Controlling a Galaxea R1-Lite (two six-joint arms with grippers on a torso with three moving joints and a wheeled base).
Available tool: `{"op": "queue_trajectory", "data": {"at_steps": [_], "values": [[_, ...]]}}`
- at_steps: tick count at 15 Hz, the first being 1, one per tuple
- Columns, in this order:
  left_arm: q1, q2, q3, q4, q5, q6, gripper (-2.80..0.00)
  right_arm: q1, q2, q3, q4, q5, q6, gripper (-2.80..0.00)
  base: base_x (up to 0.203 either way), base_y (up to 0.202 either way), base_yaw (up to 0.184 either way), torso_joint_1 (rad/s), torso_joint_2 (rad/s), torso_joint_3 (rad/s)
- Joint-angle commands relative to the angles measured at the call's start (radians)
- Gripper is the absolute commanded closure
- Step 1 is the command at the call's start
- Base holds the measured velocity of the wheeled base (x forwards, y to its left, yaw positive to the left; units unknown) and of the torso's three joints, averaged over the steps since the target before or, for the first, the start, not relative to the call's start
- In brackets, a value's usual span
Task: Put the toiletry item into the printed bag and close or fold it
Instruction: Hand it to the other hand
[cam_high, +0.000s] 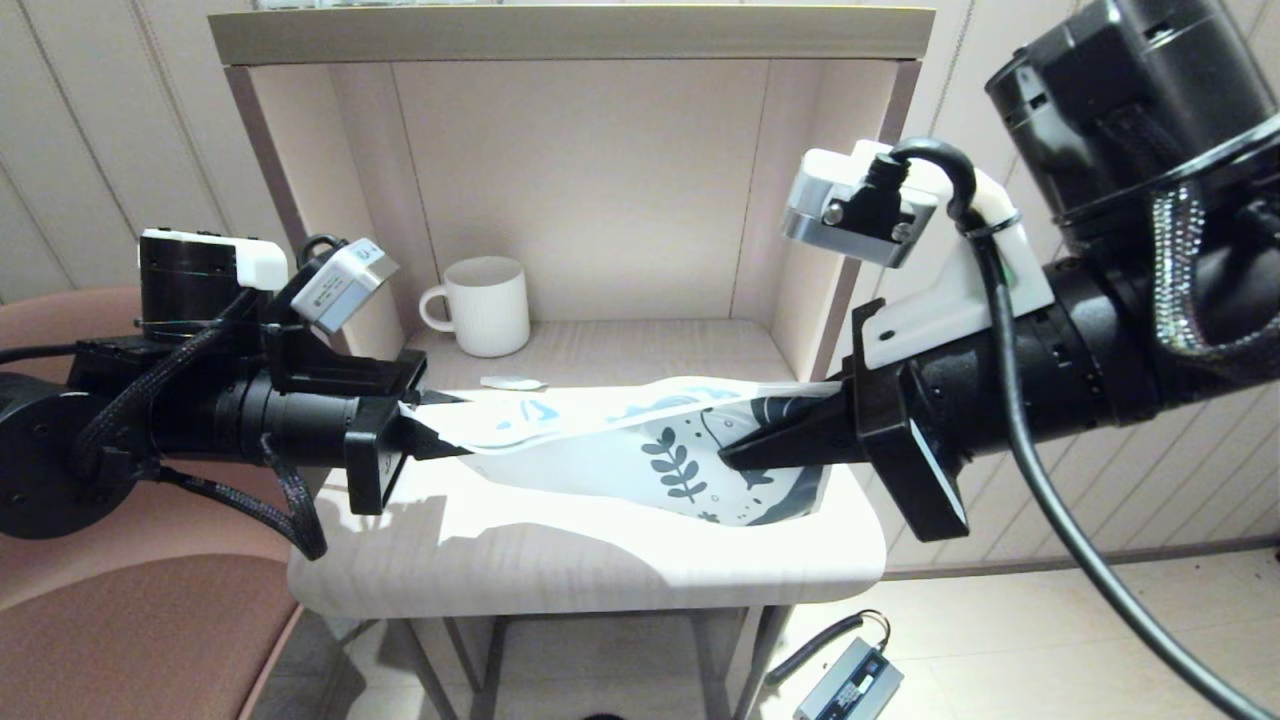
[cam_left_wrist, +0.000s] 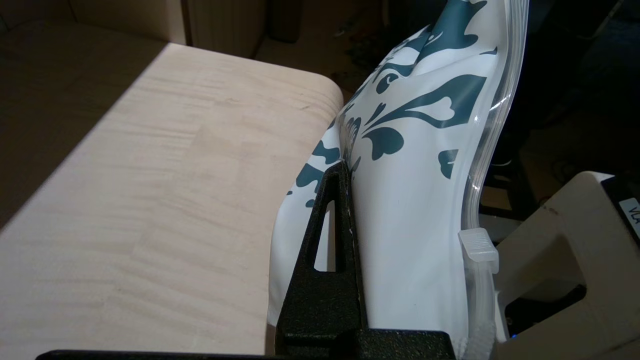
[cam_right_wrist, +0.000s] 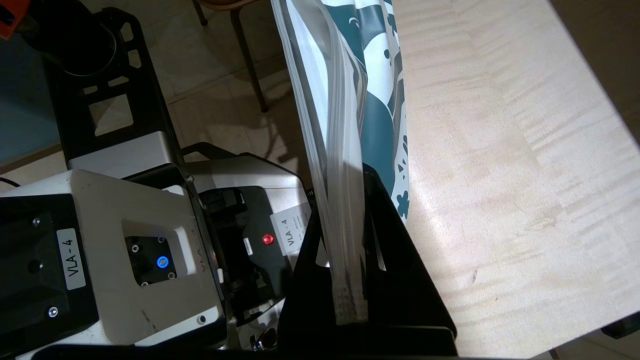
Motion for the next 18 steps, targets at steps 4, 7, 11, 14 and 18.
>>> {"op": "queue_trajectory", "data": {"at_steps": [4,7,11,14,18], "values": [[0.0,0.0,0.001,-0.003,-0.007,0.002,0.0,0.003,0.003,0.016,-0.02,-0.012,-0.013,0.0,0.0,0.0,0.0,0.0,0.0,0.0],[0.0,0.003,0.0,-0.003,-0.007,0.003,0.0,0.011,-0.004,0.029,-0.052,-0.013,-0.027,-2.8,0.0,0.0,0.0,0.0,0.0,0.0],[0.0,0.006,0.003,-0.005,-0.007,0.003,0.0,0.009,-0.01,0.038,-0.054,-0.013,-0.026,-2.8,0.0,0.0,0.0,0.0,0.0,0.0],[0.0,0.041,-0.006,-0.008,0.001,0.01,0.0,-0.011,-0.047,0.036,-0.054,-0.013,-0.024,-2.8,0.0,0.0,0.0,0.0,0.0,0.0],[0.023,0.085,-0.032,-0.013,0.086,0.023,0.0,-0.091,-0.08,0.02,-0.053,-0.012,0.008,-2.8,0.0,0.0,0.0,0.0,0.0,0.0]]}}
